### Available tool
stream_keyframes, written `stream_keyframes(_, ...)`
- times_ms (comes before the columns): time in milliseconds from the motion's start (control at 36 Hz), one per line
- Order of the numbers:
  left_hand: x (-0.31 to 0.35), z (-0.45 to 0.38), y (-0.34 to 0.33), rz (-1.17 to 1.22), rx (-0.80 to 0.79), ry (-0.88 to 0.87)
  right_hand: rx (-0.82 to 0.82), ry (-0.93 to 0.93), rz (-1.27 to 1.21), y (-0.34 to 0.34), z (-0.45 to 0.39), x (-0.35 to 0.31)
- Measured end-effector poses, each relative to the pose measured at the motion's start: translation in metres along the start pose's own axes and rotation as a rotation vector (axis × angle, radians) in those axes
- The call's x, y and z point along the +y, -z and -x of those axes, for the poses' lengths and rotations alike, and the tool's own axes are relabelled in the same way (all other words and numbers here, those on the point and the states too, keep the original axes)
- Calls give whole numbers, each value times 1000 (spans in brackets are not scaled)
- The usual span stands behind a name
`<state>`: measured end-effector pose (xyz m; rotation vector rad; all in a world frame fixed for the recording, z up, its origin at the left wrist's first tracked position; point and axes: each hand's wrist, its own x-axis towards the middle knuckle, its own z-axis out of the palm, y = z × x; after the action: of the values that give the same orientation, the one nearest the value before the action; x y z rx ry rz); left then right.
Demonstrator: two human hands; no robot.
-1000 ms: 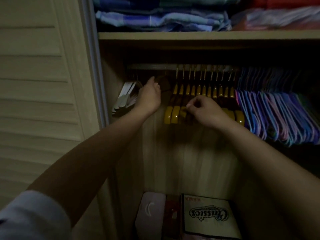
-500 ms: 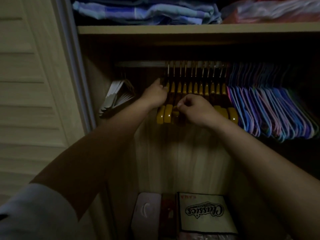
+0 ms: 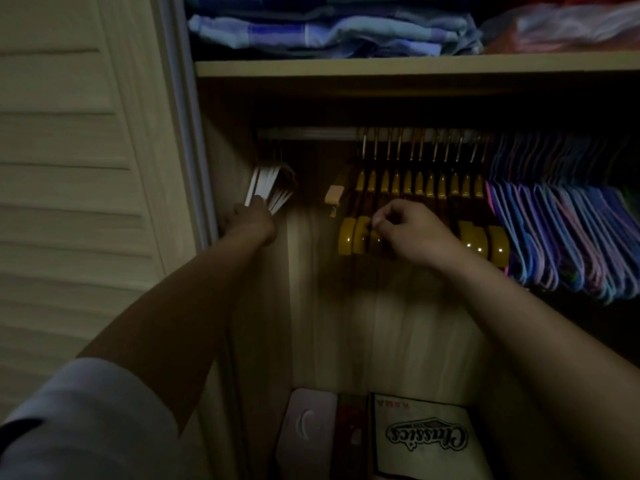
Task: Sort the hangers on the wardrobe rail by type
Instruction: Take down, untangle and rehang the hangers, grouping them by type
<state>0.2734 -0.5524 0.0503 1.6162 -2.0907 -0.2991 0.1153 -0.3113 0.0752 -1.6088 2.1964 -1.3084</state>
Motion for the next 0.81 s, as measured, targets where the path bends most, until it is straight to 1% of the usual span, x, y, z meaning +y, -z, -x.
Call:
stream_keyframes(56,1,-2,-9,87,-19,-23,2,-2,-1,1,0,0)
stream_keyframes(111,4,-1,-14,141,-5,-51,10,-3,3,2,-1,0)
stream_keyframes(222,12,10,-17,99,50,-149,14,3,14,1,-1,0)
stream_keyframes(306,24,17,-19,112,49,-231,6,-2,4,-1,1,-1)
stream_keyframes(361,32,25,-20,105,61,-253,-2,-5,4,-3,2,-1)
stream_keyframes(444,44,36,-23,80,91,-321,8,0,11,-4,3,-1)
stream_keyframes(528,50,36,-24,23,41,-406,13,3,9,-5,4,0)
stream_keyframes(583,49,34,-22,-27,35,-462,13,5,15,-5,4,1)
stream_keyframes(639,44,30,-17,-91,90,-540,11,-1,16,-5,5,3)
stream_keyframes(667,40,24,-17,-128,103,-544,11,-5,15,-5,6,4)
stream_keyframes(722,31,14,-14,-99,139,-453,12,-11,5,-4,7,6)
stream_keyframes(806,18,9,-2,76,185,-108,0,-5,-2,-4,9,6)
